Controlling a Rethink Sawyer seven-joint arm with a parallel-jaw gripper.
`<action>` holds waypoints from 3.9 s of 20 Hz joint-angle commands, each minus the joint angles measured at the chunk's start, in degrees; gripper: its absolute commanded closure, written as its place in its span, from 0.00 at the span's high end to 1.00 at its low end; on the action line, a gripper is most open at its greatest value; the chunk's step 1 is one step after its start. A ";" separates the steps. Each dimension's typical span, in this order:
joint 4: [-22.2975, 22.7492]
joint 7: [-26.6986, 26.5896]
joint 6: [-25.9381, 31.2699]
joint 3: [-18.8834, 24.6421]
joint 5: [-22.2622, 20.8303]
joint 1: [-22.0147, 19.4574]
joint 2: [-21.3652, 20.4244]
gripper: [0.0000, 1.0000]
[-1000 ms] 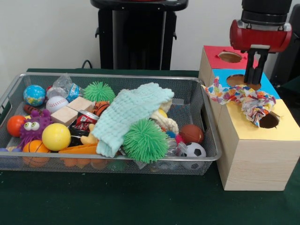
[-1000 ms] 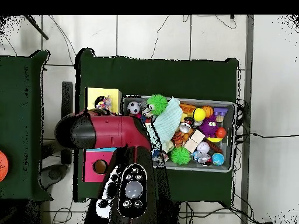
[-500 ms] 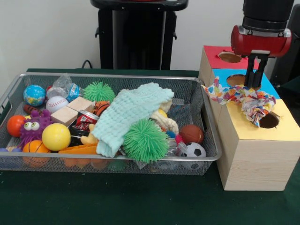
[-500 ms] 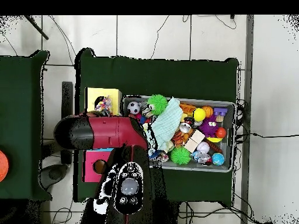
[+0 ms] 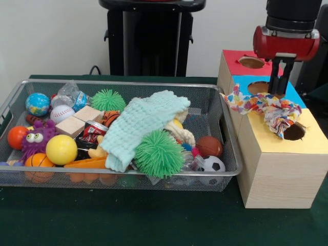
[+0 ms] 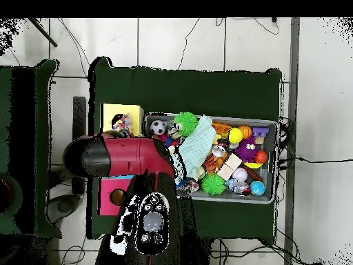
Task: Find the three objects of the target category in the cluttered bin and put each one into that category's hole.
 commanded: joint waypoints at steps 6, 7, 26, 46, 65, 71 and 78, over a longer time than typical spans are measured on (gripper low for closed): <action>-0.47 9.35 -2.73 2.65 1.07 -1.43 4.87 0.00; -0.74 9.30 -2.67 2.63 1.06 -1.42 5.03 0.00; -2.96 10.86 1.02 0.40 1.46 0.73 2.87 0.00; -6.97 9.21 -3.36 3.12 2.18 -1.34 7.92 0.00; -6.88 8.95 -7.35 5.02 2.65 -2.35 9.95 0.00; -8.38 8.39 -9.21 6.11 2.57 -2.79 13.97 0.00; -8.57 7.77 -9.74 6.84 2.61 -2.96 16.01 0.00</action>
